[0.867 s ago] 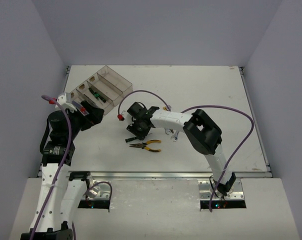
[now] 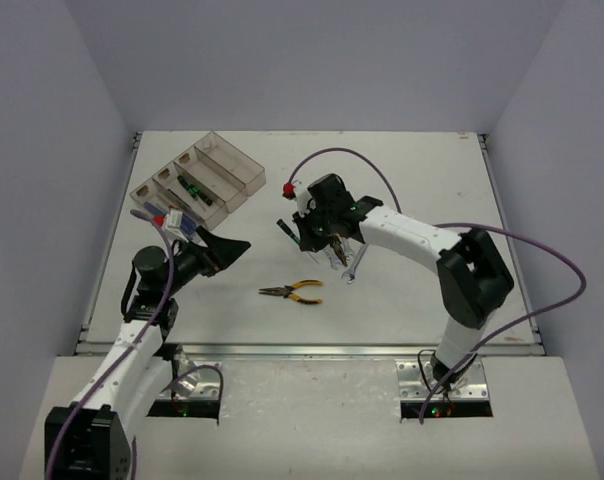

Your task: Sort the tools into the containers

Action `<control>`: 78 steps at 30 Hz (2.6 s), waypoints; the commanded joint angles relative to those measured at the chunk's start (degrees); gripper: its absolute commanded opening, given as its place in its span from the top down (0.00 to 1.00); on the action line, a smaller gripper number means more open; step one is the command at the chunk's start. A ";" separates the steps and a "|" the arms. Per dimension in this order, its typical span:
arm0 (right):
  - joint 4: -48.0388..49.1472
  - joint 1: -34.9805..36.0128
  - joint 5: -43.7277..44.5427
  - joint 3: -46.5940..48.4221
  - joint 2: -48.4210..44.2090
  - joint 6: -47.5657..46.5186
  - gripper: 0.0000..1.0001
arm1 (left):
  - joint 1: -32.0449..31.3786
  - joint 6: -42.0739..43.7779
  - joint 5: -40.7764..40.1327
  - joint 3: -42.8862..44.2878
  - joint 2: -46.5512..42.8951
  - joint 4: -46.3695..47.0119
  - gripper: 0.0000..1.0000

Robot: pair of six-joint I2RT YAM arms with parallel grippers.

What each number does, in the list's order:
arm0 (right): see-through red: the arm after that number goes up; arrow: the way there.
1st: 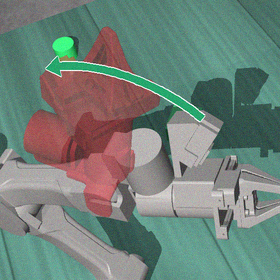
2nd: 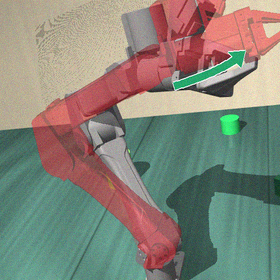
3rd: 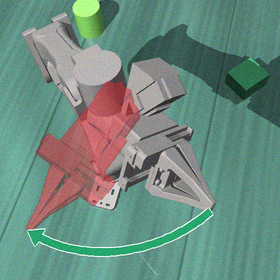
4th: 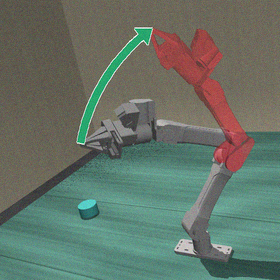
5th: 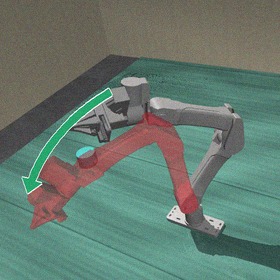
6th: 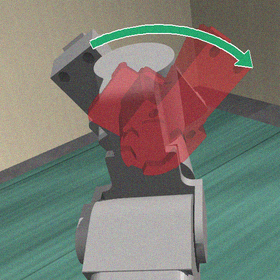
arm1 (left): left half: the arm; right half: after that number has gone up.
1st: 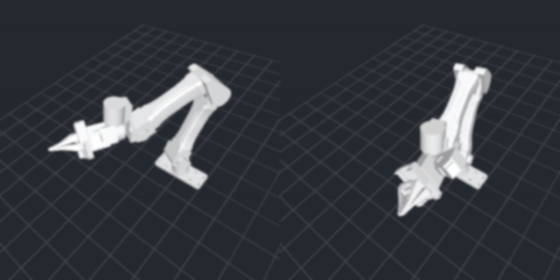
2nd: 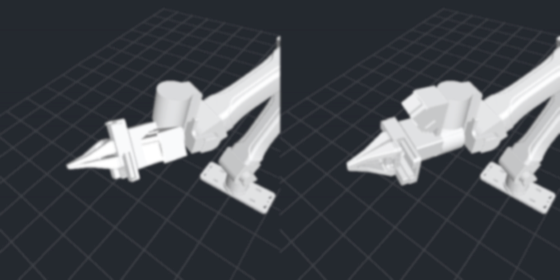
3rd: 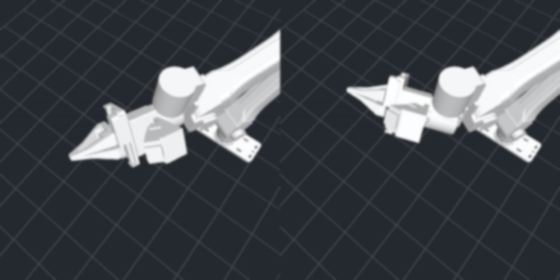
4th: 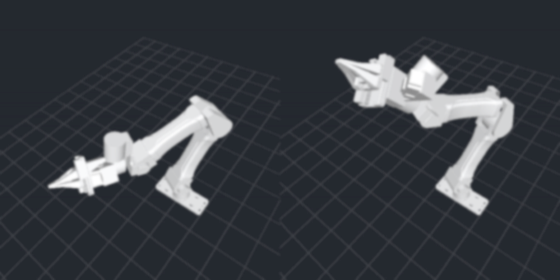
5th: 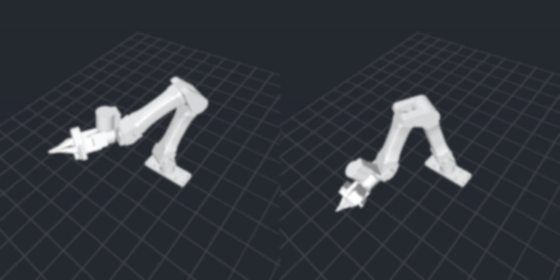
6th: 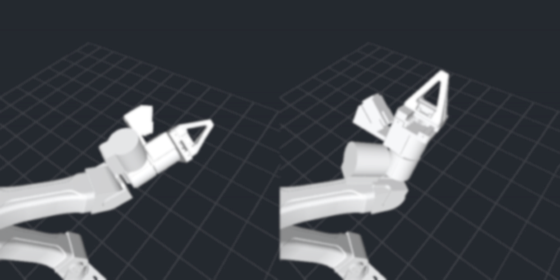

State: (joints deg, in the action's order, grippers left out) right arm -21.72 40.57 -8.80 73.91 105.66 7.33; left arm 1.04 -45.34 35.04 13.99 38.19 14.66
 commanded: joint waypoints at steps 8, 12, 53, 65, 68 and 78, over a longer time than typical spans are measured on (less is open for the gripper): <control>14.52 0.18 -25.56 -12.20 -23.55 11.23 1.00 | -14.69 -9.38 -1.78 6.31 16.59 32.51 0.15; 15.97 0.30 -28.09 -13.52 -27.26 12.53 1.00 | -16.34 -10.89 -3.25 7.72 19.24 34.08 0.25; 3.79 -3.13 18.89 -30.81 -44.33 11.04 0.01 | 6.52 4.09 -56.21 83.29 76.65 -46.85 0.15; 4.69 -3.19 17.72 -22.47 -27.22 12.00 0.03 | 1.11 10.12 -32.45 49.05 26.19 -34.78 0.00; 2.95 -3.31 19.62 -18.34 -21.08 10.23 0.28 | -2.76 13.25 -29.46 40.60 14.57 -34.06 0.00; -4.29 -2.51 2.63 -3.64 -4.83 1.12 0.64 | -5.17 25.99 -24.81 29.06 -3.30 -39.50 0.00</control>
State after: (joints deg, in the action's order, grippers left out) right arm -23.07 37.40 5.15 66.78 99.14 14.76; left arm -3.84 -23.21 5.78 45.32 37.81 -25.50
